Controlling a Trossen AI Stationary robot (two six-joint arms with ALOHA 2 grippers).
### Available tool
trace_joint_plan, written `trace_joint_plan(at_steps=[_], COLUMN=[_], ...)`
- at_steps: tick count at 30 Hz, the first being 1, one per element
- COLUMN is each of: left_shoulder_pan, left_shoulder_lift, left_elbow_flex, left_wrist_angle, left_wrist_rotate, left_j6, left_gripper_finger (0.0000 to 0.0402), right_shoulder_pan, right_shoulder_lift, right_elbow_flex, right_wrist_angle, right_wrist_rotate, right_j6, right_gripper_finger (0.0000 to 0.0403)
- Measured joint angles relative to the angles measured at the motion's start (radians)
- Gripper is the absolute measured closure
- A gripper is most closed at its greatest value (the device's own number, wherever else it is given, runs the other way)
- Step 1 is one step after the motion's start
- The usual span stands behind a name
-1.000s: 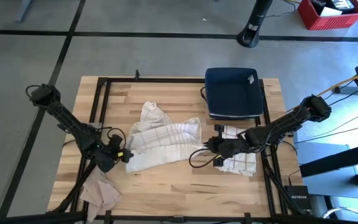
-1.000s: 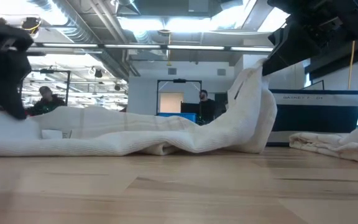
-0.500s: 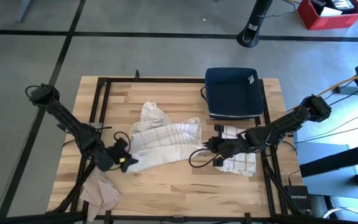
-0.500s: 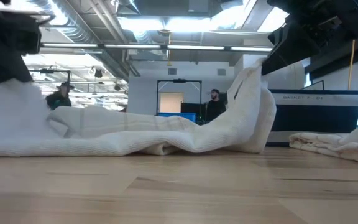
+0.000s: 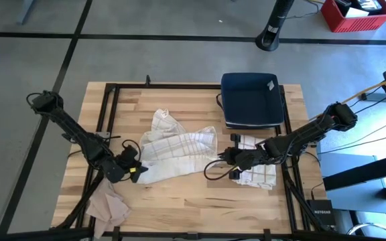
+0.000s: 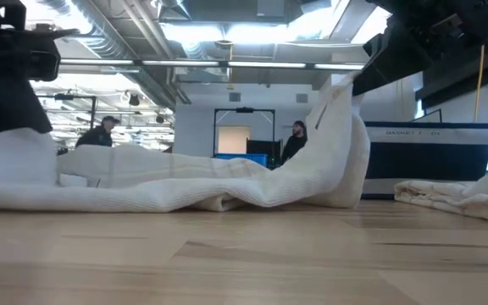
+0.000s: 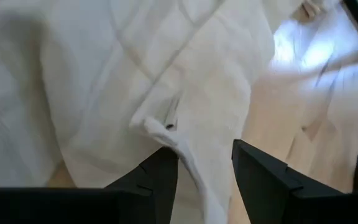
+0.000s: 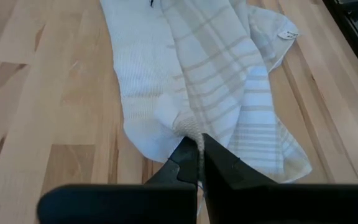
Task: Fold towel
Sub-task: Fold the white plaid towel
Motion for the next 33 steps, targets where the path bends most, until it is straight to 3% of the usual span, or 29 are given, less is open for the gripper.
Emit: trace_joint_plan(at_steps=[4,10,15,20,24,33], left_shoulder_pan=[0.007,0.007,0.007,0.006,0.003,0.009], left_shoulder_lift=[0.000,0.001,-0.005,-0.045,-0.061,-0.066], left_elbow_flex=[0.000,0.000,0.045,0.268,0.486,0.860], left_wrist_angle=[-0.018,-0.054,-0.086,-0.298,-0.454,-0.444], left_wrist_rotate=[-0.002,-0.007,-0.034,-0.089,-0.265,-0.690], left_j6=[0.022,0.077,0.148,0.331,0.544,1.297], left_gripper_finger=[0.0289,0.0391,0.0399,0.0400,0.0400,0.0401], right_shoulder_pan=[0.000,0.000,0.001,0.001,0.000,-0.038], right_shoulder_lift=[0.000,0.000,-0.006,-0.041,-0.073,-0.118], right_elbow_flex=[0.000,0.000,0.012,0.138,0.257,0.506], right_wrist_angle=[-0.003,-0.005,-0.031,-0.217,-0.337,-0.370], right_wrist_rotate=[0.000,0.000,0.001,0.055,0.139,0.371], right_j6=[-0.001,-0.003,-0.010,-0.020,-0.073,-0.296], right_gripper_finger=[0.0395,0.0395,0.0395,0.0395,0.0395,0.0395])
